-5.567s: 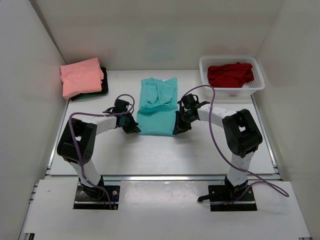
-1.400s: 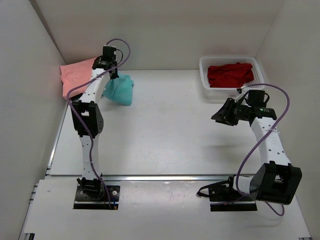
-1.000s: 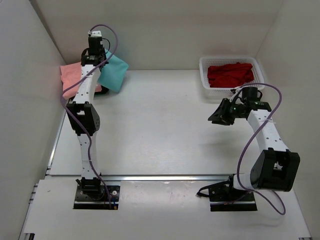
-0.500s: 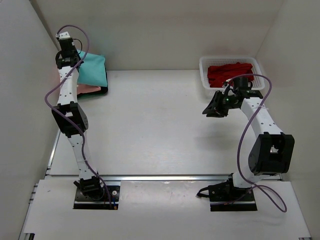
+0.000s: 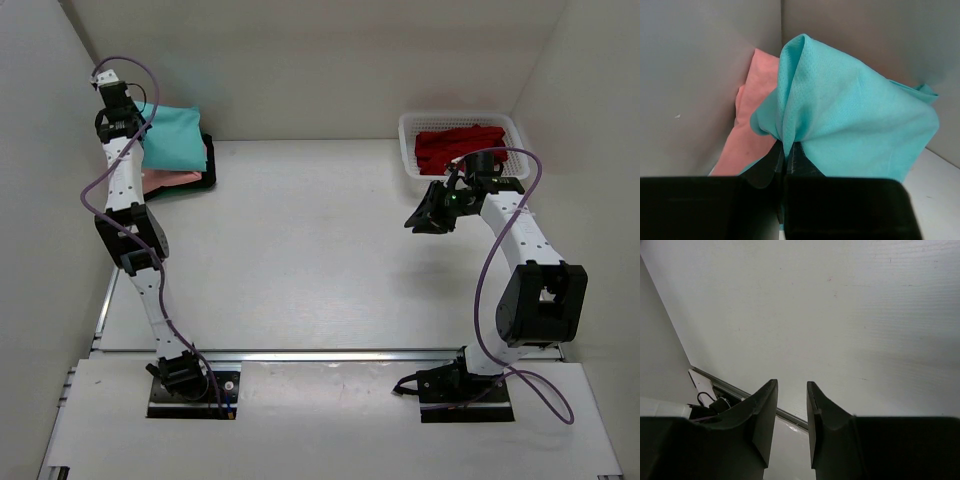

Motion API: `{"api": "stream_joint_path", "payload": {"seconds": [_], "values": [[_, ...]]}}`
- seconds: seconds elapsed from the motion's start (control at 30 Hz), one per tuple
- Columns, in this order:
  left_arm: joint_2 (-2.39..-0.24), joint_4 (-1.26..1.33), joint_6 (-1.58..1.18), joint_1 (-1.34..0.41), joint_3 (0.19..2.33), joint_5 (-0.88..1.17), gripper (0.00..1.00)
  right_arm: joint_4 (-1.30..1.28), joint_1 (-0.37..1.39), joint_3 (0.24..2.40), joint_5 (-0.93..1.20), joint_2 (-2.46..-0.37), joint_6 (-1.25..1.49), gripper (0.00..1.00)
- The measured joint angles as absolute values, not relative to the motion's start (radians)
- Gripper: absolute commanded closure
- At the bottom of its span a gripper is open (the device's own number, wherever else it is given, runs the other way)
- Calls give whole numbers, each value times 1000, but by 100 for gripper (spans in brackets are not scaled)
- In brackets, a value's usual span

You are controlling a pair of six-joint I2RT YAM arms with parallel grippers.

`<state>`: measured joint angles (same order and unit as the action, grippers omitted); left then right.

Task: Fold and stack the t-shirts
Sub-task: Put the neatly folded tshirt into the corner of the board with the left arm

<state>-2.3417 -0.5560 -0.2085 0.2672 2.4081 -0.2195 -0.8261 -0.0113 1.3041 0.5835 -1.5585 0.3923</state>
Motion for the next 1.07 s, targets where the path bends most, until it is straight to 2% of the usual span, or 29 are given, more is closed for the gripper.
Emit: {"api": "stream_joint_path", "payload": {"seconds": [0.03,0.07,0.1,0.3,0.47,0.67,0.83,1.07], "values": [[-2347,-553,-212,274,2408,-215,55,-826,-11,1304,583,-1559,393,73],[-2352,-548,-210,280,2407,-205,4,-828,-11,1306,583,-1561,393,73],[-2353,-541,-212,286,2402,-195,1,-828,-10,1307,583,-1562,393,73],[-2339,-482,-248,288,2323,-180,2,-832,0,1313,571,-1571,391,70],[-2205,-448,-311,239,2024,-134,1,-829,1,1310,559,-1570,387,69],[-2003,-381,-414,148,1694,30,2,-807,7,1261,560,-1535,366,68],[-1831,-349,-450,19,1538,30,1,-793,46,1198,570,-1494,334,66],[-1611,-374,-379,-319,1362,-187,2,-773,64,1105,588,-1381,311,65]]}}
